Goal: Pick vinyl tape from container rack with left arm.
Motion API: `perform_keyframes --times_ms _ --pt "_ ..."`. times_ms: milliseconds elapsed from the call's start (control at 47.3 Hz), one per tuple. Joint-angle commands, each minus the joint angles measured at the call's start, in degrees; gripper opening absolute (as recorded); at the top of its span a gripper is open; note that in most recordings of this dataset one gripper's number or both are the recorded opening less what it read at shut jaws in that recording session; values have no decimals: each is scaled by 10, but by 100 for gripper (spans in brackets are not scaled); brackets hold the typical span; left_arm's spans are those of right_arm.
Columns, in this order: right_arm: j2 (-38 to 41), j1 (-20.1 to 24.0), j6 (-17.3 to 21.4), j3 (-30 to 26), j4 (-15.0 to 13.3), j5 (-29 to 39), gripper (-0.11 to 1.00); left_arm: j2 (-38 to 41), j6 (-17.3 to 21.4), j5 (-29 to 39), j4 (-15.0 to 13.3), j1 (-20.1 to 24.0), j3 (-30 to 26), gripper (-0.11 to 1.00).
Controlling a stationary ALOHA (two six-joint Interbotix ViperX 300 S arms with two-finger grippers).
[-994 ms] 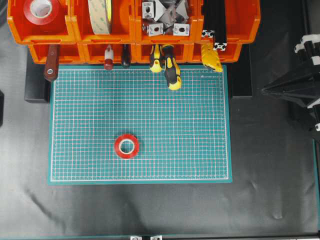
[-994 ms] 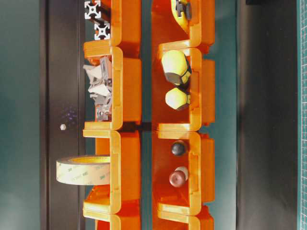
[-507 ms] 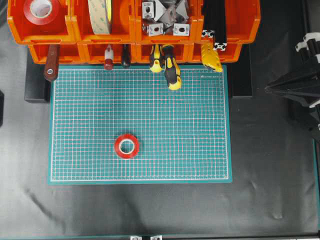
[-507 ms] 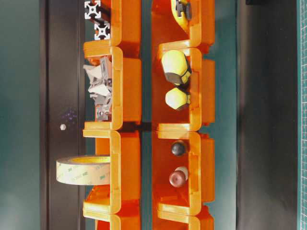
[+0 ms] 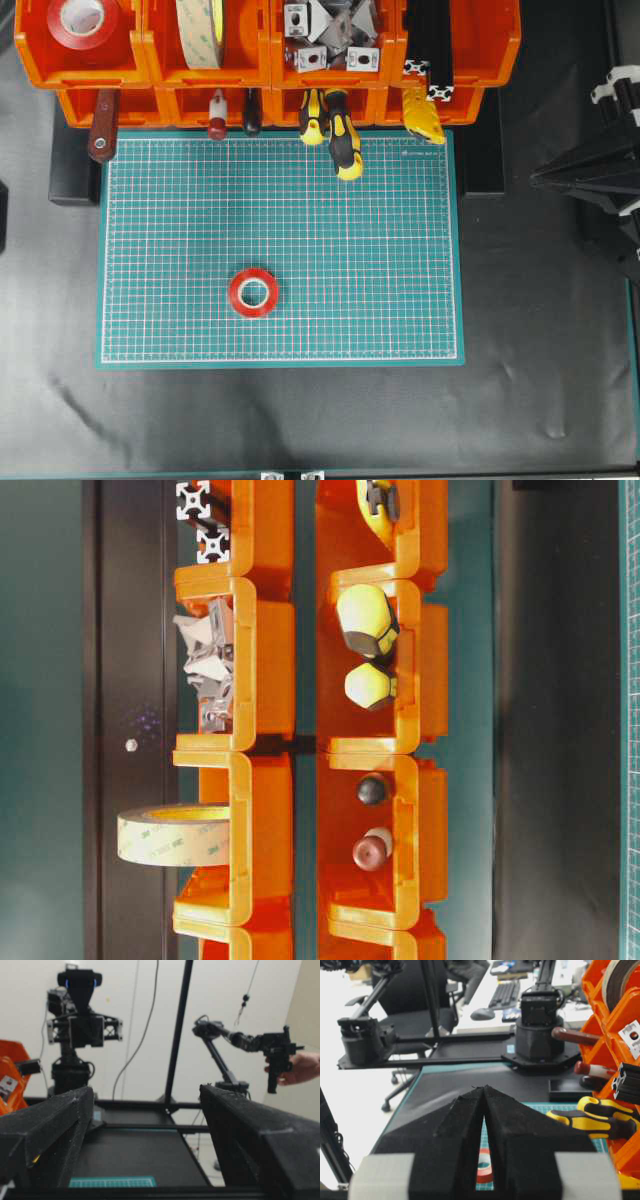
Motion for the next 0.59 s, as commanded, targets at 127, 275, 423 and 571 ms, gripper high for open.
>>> perform_keyframes --times_ms 127,275,423,571 --pt "4 2 1 -11 -2 3 0 2 -2 -4 -1 4 -8 84" --pt "4 2 0 -11 -2 4 0 -1 -2 -4 -1 4 -7 84" --pt "5 2 -2 -11 -2 4 0 -1 -2 -4 -1 4 -5 84" --pt "5 2 -2 -10 -2 4 0 -1 -1 3 -1 4 -4 84"
